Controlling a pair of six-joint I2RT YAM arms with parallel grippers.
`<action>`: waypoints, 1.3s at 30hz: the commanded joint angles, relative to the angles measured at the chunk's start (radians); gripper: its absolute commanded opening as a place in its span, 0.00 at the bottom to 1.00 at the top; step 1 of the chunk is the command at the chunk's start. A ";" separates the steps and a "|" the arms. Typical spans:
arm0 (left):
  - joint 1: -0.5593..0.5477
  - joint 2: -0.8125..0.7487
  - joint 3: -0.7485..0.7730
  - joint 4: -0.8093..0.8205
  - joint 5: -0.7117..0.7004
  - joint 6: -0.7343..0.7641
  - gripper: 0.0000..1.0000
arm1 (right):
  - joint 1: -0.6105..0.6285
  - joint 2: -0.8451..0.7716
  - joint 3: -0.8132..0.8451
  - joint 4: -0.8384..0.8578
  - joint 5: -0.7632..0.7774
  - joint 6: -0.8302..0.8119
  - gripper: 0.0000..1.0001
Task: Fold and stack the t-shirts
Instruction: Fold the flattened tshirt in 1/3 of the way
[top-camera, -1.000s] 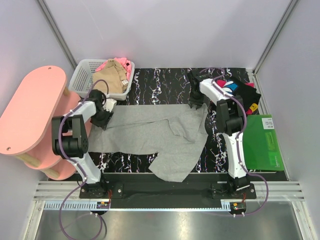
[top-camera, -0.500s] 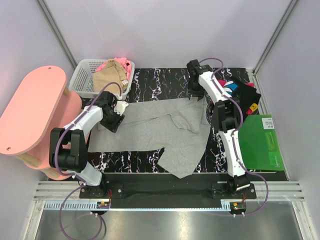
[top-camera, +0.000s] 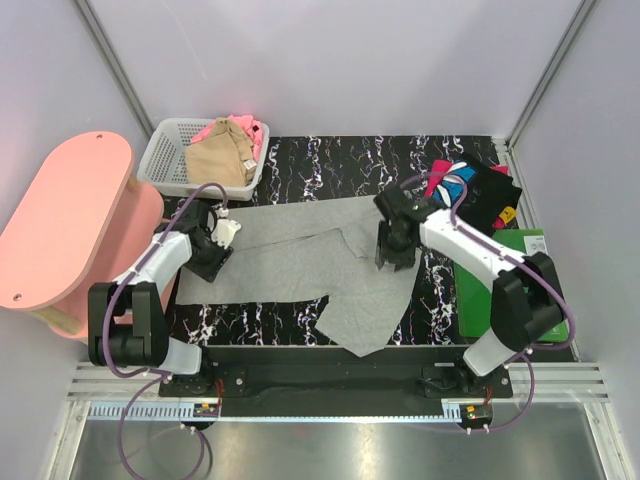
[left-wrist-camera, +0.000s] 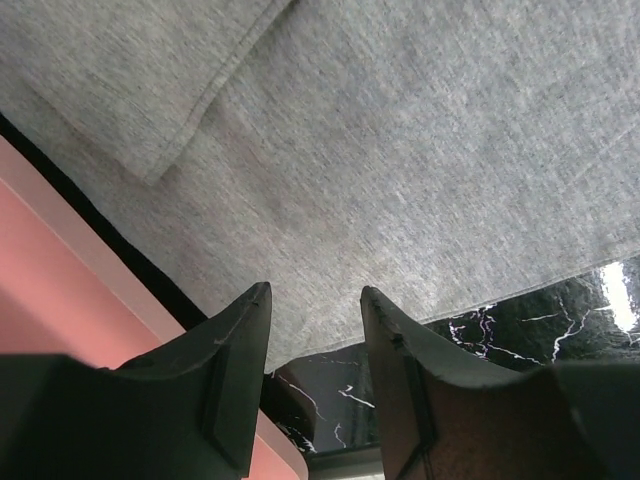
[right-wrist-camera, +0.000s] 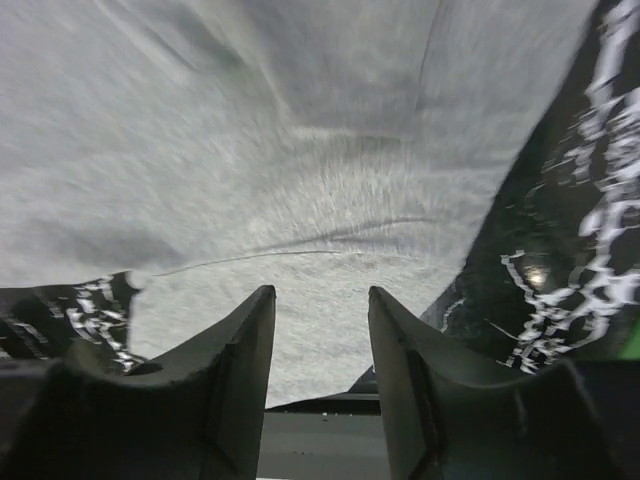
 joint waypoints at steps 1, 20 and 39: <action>0.002 -0.048 -0.004 0.041 -0.005 0.020 0.46 | 0.034 0.037 -0.200 0.188 -0.128 0.107 0.46; 0.002 -0.063 -0.084 0.059 -0.021 0.055 0.46 | 0.043 0.111 -0.306 0.131 0.046 0.138 0.28; 0.002 -0.198 -0.162 -0.071 0.007 0.098 0.47 | 0.038 -0.079 -0.212 -0.019 0.044 0.063 0.38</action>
